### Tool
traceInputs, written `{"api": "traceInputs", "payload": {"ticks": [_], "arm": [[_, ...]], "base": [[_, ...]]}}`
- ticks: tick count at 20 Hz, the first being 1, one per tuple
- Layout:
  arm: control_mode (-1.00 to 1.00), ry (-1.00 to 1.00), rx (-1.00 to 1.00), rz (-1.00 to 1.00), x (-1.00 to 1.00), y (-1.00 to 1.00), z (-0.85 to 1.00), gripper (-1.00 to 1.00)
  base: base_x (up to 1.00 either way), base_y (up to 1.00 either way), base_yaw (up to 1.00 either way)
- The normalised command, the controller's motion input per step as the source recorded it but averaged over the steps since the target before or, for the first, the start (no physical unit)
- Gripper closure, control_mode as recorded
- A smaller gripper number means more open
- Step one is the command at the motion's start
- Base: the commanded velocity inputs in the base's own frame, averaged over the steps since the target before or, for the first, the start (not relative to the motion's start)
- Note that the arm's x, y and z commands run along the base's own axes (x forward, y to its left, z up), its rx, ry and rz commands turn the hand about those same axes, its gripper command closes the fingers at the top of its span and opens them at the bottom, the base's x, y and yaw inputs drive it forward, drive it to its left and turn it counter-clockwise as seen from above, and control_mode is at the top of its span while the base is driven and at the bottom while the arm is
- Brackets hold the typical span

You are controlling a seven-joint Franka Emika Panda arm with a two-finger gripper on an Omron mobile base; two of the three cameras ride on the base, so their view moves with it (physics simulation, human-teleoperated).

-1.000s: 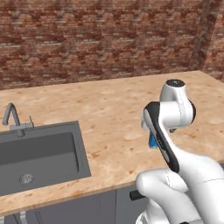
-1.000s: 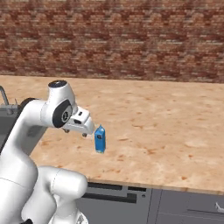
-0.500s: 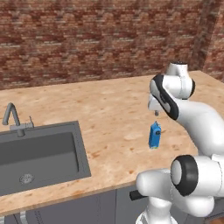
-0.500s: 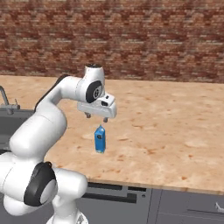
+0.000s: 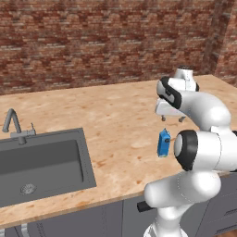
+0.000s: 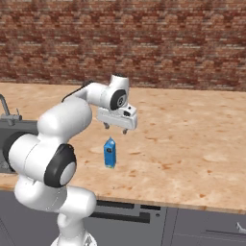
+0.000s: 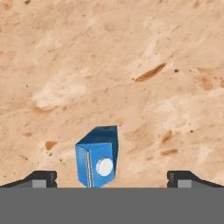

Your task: Gather the eggs and milk located in the vicinity of the sink area and place them right next to the bowl.

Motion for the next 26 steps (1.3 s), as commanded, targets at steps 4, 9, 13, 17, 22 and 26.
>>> {"api": "traceInputs", "payload": {"ticks": [4,9,13,17,22,26], "arm": [[-1.00,0.00,0.00,0.00,0.20,0.06,-0.53,-1.00],[-1.00,0.00,0.00,0.00,-0.11,0.05,-0.05,-1.00],[-1.00,0.00,0.00,0.00,-0.32,0.09,0.00,-1.00],[-1.00,0.00,0.00,0.00,-0.36,0.16,0.00,-1.00],[-1.00,0.00,0.00,0.00,0.04,0.16,0.00,-1.00],[-1.00,0.00,-0.02,0.00,0.00,0.05,-0.01,-1.00]], "base": [[0.00,0.00,0.00],[0.00,0.00,0.00],[0.00,0.00,0.00],[0.00,0.00,0.00],[0.00,0.00,0.00],[0.00,0.00,0.00]]}}
